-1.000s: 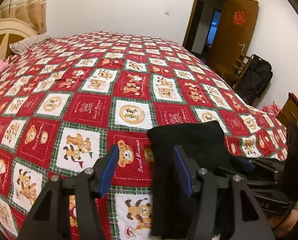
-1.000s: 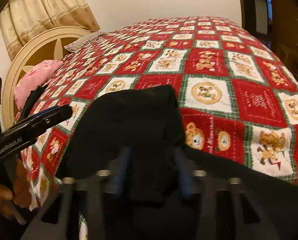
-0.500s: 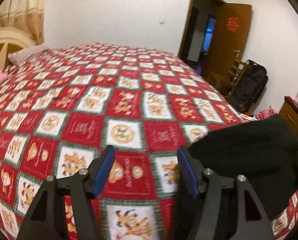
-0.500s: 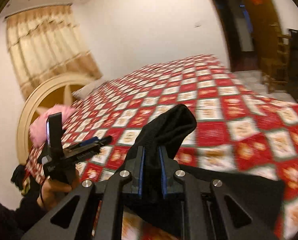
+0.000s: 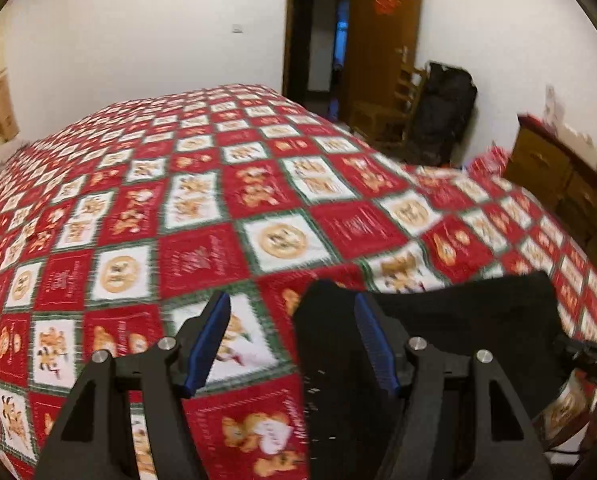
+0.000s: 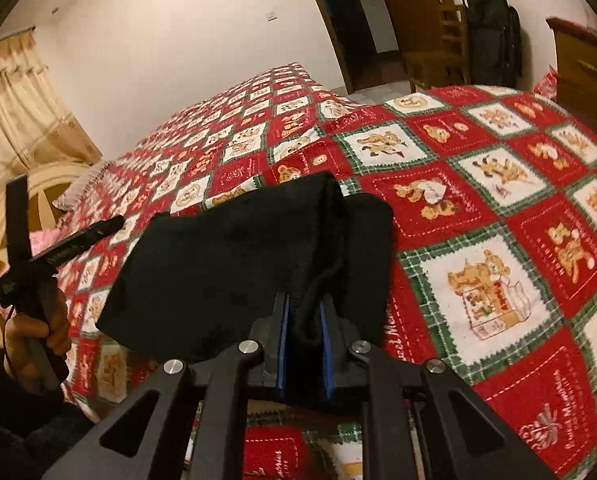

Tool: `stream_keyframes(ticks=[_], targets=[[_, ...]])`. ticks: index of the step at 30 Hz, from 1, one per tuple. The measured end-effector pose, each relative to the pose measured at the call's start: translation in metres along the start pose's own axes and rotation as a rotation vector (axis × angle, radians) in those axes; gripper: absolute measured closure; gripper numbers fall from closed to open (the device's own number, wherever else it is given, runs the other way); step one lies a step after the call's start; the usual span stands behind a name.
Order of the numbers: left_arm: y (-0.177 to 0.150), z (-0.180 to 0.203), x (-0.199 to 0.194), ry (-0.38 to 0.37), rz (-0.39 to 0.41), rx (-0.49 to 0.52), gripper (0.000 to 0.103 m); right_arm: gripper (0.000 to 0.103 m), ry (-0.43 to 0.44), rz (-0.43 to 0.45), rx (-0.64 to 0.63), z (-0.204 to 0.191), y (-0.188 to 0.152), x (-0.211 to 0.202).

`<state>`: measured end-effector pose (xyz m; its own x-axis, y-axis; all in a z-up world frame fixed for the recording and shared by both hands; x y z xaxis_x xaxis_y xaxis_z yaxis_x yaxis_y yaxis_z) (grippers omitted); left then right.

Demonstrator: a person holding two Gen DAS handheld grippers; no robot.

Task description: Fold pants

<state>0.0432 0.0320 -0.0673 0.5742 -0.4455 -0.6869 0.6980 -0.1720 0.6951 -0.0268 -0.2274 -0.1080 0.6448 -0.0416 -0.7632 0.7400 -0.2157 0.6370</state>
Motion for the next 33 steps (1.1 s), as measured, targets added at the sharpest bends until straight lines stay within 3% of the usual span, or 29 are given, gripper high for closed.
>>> stream_keyframes(ticks=[7, 10, 14, 15, 18, 21, 24, 29, 33], targets=[[-0.041, 0.009, 0.034, 0.067, -0.092, 0.091, 0.032, 0.087, 0.002, -0.022, 0.028, 0.008, -0.001, -0.006], [-0.041, 0.007, 0.029, 0.073, -0.082, 0.1, 0.027, 0.078, -0.009, -0.034, 0.083, 0.015, 0.003, -0.013], [-0.024, 0.0, 0.01, 0.067, -0.062, 0.076, 0.027, 0.078, -0.14, 0.131, 0.02, 0.012, 0.035, -0.04], [-0.017, -0.002, 0.004, 0.064, -0.04, 0.069, 0.025, 0.078, -0.151, 0.175, -0.03, 0.002, 0.045, -0.043], [0.005, -0.005, -0.005, 0.069, 0.016, 0.057, 0.017, 0.078, -0.119, 0.189, -0.168, -0.034, 0.061, -0.026], [0.016, -0.003, 0.006, 0.089, 0.012, 0.059, 0.017, 0.078, -0.163, 0.164, -0.261, -0.053, 0.066, 0.006], [0.01, -0.005, 0.033, 0.115, -0.043, 0.022, 0.017, 0.078, -0.229, 0.085, -0.251, -0.042, 0.063, 0.038], [-0.011, -0.008, 0.063, 0.156, -0.113, 0.025, 0.017, 0.078, -0.177, 0.082, -0.143, -0.017, 0.07, 0.057], [-0.015, -0.013, 0.066, 0.12, -0.111, -0.019, 0.015, 0.078, -0.12, 0.068, -0.079, -0.011, 0.075, 0.062]])
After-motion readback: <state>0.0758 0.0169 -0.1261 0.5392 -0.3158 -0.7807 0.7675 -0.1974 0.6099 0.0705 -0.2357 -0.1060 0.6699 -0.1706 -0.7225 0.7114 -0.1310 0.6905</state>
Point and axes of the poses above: each gripper's, at about its wrist camera, not at the fingertips, and x roughly the way its jaws point, z to its right, y to its top, the point moved 9 cm from there along x, roughly the way its jaws point, and after that the axes turned 12 degrees about -y, right-handed, at the moved point
